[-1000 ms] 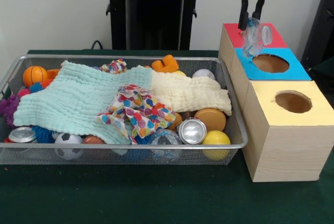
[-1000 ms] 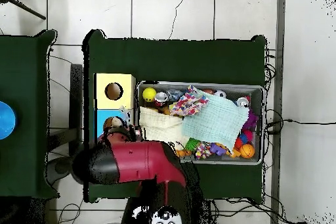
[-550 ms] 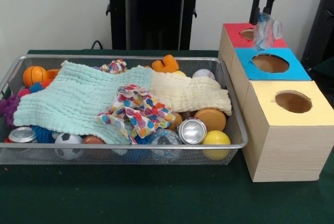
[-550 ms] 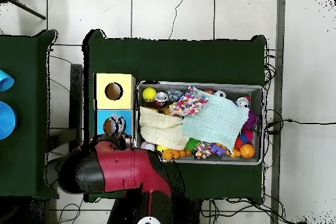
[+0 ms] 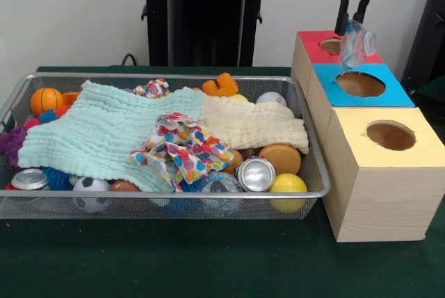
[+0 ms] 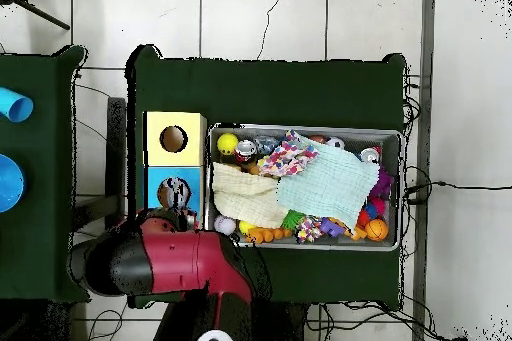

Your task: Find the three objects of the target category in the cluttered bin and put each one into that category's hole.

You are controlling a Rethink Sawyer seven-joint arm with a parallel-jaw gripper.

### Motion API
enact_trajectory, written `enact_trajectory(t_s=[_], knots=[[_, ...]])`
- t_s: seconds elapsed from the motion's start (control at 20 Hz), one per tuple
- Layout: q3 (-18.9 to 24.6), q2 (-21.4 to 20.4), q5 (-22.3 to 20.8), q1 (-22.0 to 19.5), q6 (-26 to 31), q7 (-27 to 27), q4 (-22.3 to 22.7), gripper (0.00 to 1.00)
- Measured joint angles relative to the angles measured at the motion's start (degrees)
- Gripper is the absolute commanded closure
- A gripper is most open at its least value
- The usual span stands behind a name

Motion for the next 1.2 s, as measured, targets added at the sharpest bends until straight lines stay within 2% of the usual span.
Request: enact_trajectory(t_s=[0.45, 1.2], knots=[[-1.2, 3.2, 2.6, 0.6, 0.0, 0.0, 0.0, 1.0], [-3.9, 5.0, 6.1, 4.4, 0.0, 0.0, -1.2, 1.0]])
